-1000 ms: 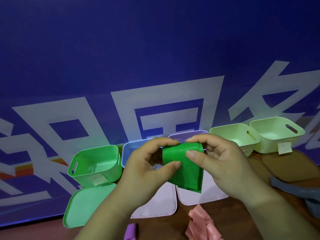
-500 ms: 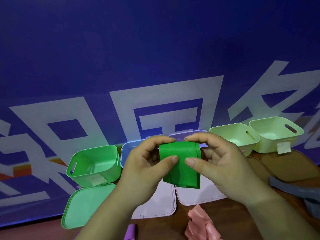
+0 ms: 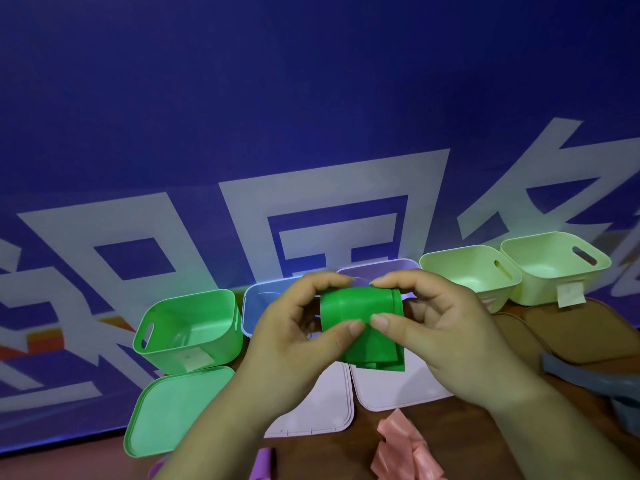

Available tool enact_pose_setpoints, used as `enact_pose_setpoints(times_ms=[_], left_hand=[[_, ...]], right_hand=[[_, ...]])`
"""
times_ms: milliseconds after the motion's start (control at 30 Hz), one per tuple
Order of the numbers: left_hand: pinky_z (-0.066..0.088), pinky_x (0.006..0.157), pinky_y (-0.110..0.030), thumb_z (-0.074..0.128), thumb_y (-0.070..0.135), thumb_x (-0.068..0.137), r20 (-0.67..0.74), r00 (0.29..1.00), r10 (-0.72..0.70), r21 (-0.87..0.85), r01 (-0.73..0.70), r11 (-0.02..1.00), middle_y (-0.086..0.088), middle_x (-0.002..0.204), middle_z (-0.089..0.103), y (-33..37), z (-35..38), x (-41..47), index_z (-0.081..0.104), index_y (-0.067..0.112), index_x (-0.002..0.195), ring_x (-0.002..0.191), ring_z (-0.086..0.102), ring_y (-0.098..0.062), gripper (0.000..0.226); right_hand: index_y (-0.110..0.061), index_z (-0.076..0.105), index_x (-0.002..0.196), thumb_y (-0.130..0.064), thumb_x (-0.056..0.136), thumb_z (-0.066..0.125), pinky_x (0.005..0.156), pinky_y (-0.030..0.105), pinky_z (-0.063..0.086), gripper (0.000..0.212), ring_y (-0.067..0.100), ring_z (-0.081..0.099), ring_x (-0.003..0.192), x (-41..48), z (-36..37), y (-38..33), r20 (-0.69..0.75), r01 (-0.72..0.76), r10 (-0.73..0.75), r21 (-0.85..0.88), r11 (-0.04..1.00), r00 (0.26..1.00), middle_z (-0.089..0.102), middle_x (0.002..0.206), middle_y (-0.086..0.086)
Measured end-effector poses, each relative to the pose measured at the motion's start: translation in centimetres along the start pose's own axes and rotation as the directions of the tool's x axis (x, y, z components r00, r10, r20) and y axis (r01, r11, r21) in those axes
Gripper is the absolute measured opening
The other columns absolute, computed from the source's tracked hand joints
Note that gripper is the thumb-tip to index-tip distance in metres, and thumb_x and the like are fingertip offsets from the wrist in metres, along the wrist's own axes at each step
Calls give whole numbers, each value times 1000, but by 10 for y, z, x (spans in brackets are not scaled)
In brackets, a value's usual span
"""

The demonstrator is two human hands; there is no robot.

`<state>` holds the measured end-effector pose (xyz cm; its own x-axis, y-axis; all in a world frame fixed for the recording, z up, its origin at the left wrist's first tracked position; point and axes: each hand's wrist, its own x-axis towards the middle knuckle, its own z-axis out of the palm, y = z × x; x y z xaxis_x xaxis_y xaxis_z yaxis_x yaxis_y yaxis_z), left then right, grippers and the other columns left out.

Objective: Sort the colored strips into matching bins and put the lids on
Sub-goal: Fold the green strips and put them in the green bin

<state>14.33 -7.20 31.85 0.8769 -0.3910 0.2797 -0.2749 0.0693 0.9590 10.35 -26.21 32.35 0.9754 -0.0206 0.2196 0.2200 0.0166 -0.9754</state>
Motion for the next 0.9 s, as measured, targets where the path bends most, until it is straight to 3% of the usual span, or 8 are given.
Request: enact_pose_setpoints(times_ms=[67,233,400,500,667,767,900], left_hand=[[56,87,-39,79,12,77,13,999,48,52,-49,997,-5,117,67,0,0,-1,67,28,112,106,65,-30,40],[54,83,-33,78,4,75,2,996,85,81,-85,993,-5,112,67,-1,0,-1,69,26,109,101,66,-26,41],[57,80,-48,80,13,73,-27,998,48,-3,-49,999,-7,109,69,0,2,-1,71,26,106,95,67,-30,36],[57,80,-56,80,18,70,-44,999,1,-77,-4,997,-8,108,71,2,3,-2,71,26,105,94,67,-34,36],[57,70,-27,78,5,76,-67,997,-37,-121,29,992,-2,95,74,7,6,-1,69,16,107,85,70,-17,34],[56,69,-24,69,9,76,-56,998,-36,-115,30,993,1,92,73,10,8,-3,64,10,112,84,70,-17,37],[56,71,-23,72,11,79,-41,999,-27,-88,23,996,1,98,73,9,6,-5,65,14,113,87,69,-17,34]], right_hand=[[-30,72,99,-18,75,80,78,59,58,28,48,64,88,1,0,1,-8,7,-7,-6,1000,1000,70,93,16],[-27,72,97,-23,74,81,72,32,59,25,34,68,85,1,-1,0,-3,9,-9,17,1000,1000,70,94,2],[-33,71,100,-24,76,75,79,46,60,26,37,67,89,1,-2,3,0,11,-11,-45,999,1000,71,95,6],[-35,69,104,-20,75,75,77,42,60,33,30,71,89,-1,-1,2,13,15,-15,-19,1000,1000,73,99,6],[-34,70,105,-13,74,75,77,35,59,38,24,72,87,-4,0,0,20,55,-55,-14,998,998,74,98,7],[-33,72,102,-12,76,78,77,36,60,34,28,72,87,-5,1,0,5,65,-65,-18,998,998,73,97,9],[-32,73,99,-14,74,81,77,42,61,32,33,71,85,-5,2,-1,-13,43,-43,1,999,999,74,92,12]])
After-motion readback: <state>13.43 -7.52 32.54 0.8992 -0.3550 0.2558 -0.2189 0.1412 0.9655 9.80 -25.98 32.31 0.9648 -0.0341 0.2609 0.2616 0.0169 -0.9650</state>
